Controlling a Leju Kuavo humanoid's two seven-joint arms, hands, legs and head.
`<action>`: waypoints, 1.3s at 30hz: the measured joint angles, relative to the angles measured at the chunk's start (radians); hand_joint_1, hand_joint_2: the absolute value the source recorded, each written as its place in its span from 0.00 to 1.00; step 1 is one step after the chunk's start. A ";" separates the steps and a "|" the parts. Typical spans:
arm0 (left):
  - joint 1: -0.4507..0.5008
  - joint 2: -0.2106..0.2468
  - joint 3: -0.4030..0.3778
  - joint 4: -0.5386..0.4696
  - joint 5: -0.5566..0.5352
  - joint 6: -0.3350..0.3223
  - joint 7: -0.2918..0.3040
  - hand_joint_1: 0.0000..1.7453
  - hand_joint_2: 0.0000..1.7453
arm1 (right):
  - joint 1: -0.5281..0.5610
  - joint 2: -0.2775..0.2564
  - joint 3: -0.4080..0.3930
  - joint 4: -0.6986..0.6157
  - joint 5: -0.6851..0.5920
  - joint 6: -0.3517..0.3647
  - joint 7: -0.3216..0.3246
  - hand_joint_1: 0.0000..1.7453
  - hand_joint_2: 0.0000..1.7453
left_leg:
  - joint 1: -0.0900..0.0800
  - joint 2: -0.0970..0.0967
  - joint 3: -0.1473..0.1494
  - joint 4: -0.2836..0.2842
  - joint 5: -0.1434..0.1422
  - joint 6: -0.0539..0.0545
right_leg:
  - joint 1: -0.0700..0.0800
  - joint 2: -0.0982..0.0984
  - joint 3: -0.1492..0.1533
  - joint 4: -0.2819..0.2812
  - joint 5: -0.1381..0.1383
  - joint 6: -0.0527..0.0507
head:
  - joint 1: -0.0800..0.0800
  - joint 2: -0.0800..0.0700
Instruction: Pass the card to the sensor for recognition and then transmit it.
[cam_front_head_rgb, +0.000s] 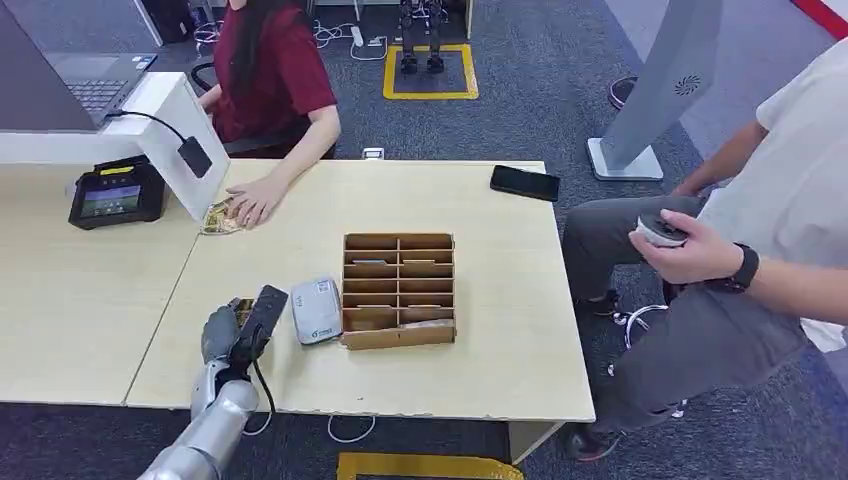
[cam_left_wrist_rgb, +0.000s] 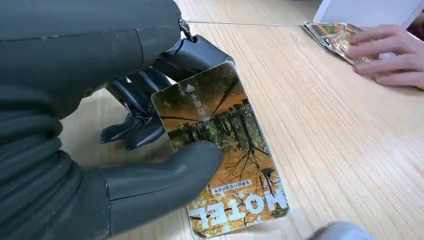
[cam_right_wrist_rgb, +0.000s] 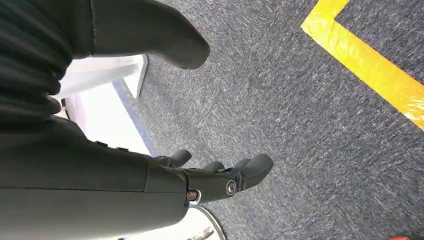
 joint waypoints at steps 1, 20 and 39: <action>0.000 -0.003 0.000 0.000 0.016 -0.014 -0.019 1.00 1.00 | 0.000 0.000 0.000 0.000 0.000 -0.001 0.000 0.00 1.00 | 0.000 0.000 0.000 0.000 0.000 0.000 | 0.000 -0.001 0.000 0.000 0.000 0.000 | 0.000 0.000; 0.015 -0.037 0.072 -0.493 0.512 -0.080 -0.410 1.00 1.00 | 0.001 0.000 -0.006 0.000 0.000 -0.022 -0.034 0.00 1.00 | 0.000 0.000 -0.004 0.000 0.004 -0.002 | 0.000 0.000 -0.004 0.000 0.004 -0.001 | 0.001 0.000; 0.039 -0.024 0.094 -0.683 -0.715 0.207 -0.388 1.00 1.00 | -0.001 -0.015 0.017 0.000 0.000 -0.004 -0.072 0.00 1.00 | 0.000 0.001 -0.004 0.000 0.004 -0.002 | 0.000 0.001 -0.005 0.000 0.005 0.000 | 0.001 0.000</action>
